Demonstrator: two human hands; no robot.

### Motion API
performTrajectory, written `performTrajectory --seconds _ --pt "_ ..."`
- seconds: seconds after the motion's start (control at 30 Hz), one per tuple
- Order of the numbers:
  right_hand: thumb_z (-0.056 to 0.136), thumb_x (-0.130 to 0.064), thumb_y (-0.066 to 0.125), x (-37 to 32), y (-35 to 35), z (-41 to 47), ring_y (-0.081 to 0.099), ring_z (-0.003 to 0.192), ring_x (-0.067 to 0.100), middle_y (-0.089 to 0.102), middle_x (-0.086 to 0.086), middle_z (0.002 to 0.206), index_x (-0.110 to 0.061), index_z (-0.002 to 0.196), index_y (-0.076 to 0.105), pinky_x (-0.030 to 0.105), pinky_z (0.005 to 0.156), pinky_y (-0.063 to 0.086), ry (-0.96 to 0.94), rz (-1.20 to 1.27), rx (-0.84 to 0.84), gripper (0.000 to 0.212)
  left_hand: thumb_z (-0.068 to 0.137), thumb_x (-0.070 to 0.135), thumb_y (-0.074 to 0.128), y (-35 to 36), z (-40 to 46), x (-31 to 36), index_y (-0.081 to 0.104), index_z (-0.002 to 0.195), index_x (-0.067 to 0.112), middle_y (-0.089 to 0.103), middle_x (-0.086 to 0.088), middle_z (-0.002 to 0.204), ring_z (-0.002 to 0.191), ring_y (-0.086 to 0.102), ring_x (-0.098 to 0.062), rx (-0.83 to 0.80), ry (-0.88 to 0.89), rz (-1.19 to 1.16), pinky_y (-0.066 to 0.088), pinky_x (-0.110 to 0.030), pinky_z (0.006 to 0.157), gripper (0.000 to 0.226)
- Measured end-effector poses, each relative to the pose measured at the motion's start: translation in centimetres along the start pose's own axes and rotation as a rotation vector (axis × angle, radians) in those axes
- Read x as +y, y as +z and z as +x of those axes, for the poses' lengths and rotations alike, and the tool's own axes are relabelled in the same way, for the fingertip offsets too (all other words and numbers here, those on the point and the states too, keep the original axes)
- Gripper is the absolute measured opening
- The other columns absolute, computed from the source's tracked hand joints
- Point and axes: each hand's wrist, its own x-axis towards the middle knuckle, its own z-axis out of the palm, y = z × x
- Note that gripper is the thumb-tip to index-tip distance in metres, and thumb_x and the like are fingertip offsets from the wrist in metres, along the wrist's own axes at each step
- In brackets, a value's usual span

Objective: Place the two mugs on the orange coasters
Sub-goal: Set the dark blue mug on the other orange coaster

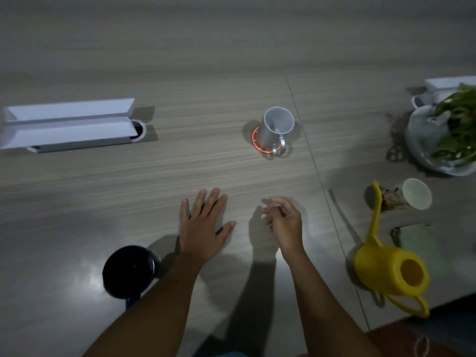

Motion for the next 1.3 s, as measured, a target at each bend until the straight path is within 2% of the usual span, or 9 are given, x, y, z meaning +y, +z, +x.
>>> performTrajectory --seconds 0.1,0.2,0.33,0.4,0.53,0.67,0.8,0.93,1.3 --pt "0.098 -0.007 0.063 1.1 -0.4 -4.2 0.07 0.065 0.004 0.08 -0.002 0.082 -0.038 0.087 0.075 0.014 0.053 0.049 0.012 -0.074 -0.062 0.034 0.099 0.052 0.037 -0.5 -2.9 0.1 0.026 0.157 0.028 0.019 0.004 0.168 0.156 0.013 -0.022 -0.029 0.008 -0.073 0.009 -0.053 0.125 0.064" --pt "0.099 -0.008 0.064 2.1 -0.1 -7.5 0.073 0.084 0.017 0.078 0.003 0.094 -0.032 0.092 0.073 0.03 0.072 0.058 -0.027 -0.14 -0.086 0.026 0.102 0.049 0.029 -0.3 -7.5 -0.6 0.015 0.159 0.025 0.008 0.005 0.169 0.156 0.006 -0.019 -0.074 0.058 -0.017 0.008 -0.047 0.126 0.064" --pt "0.099 -0.009 0.066 3.4 0.9 -11.4 0.069 0.092 -0.001 0.074 -0.009 0.099 -0.028 0.098 0.072 0.026 0.087 0.055 -0.14 -0.303 -0.144 0.021 0.101 0.046 0.027 -0.5 -12.5 -2.5 0.02 0.159 0.024 0.01 0.007 0.168 0.156 0.007 -0.017 -0.104 0.133 -0.046 0.009 -0.043 0.124 0.062" --pt "0.1 -0.008 0.064 4.1 1.7 -13.2 0.067 0.101 0.008 0.072 -0.002 0.108 -0.019 0.11 0.072 0.033 0.095 0.056 -0.202 -0.401 -0.167 0.018 0.101 0.038 0.037 -0.6 -14.6 -3.7 0.021 0.158 0.023 0.009 0.009 0.167 0.156 0.006 -0.016 -0.124 0.198 -0.114 0.005 -0.04 0.125 0.061" --pt "0.097 -0.007 0.064 5.4 4.0 -16.4 0.046 0.135 0.025 0.056 0.012 0.143 -0.01 0.13 0.065 0.038 0.117 0.038 -0.399 -0.628 -0.228 0.033 0.099 0.025 0.046 -0.9 -19.1 -6.4 0.027 0.157 0.022 0.015 0.011 0.166 0.155 0.01 -0.011 -0.118 0.225 -0.236 0.007 -0.034 0.126 0.061" --pt "0.098 -0.031 0.061 7.0 6.1 -18.0 0.009 0.158 0.027 0.015 0.011 0.171 -0.016 0.154 0.038 0.044 0.125 0.011 -0.511 -0.813 -0.361 0.062 0.094 0.016 0.051 -1.1 -23.2 -8.3 0.039 0.151 0.025 0.032 0.013 0.158 0.149 0.028 -0.007 -0.048 0.07 -0.404 0.018 -0.025 0.123 0.059" --pt "0.098 -0.061 0.044 9.2 6.9 -18.6 -0.016 0.158 0.023 -0.014 0.004 0.173 -0.021 0.164 0.006 0.055 0.127 -0.004 -0.534 -1.082 -0.461 0.086 0.096 0.013 0.057 -1.6 -25.5 -9.0 0.046 0.141 0.037 0.05 0.015 0.145 0.134 0.046 -0.003 0.03 -0.111 -0.616 0.035 -0.023 0.115 0.053" --pt "0.094 -0.074 0.03 10.5 7.0 -18.4 -0.026 0.156 0.022 -0.023 0.002 0.172 -0.023 0.163 -0.007 0.056 0.126 -0.011 -0.508 -1.194 -0.473 0.093 0.094 0.02 0.068 -3.5 -25.4 -9.0 0.048 0.127 0.042 0.06 0.02 0.128 0.117 0.057 0.004 0.136 -0.31 -0.88 0.047 -0.023 0.099 0.044" --pt "0.09 -0.08 0.017 10.7 7.3 -18.2 -0.036 0.151 0.022 -0.036 0.001 0.166 -0.028 0.15 -0.033 0.054 0.125 -0.015 -0.466 -1.256 -0.518 0.094 0.101 0.023 0.057 -7.6 -23.9 -8.2 0.063 0.118 0.025 0.075 0.0 0.119 0.095 0.075 -0.027 0.046 -0.427 -1.354 0.058 -0.041 0.083 0.018"
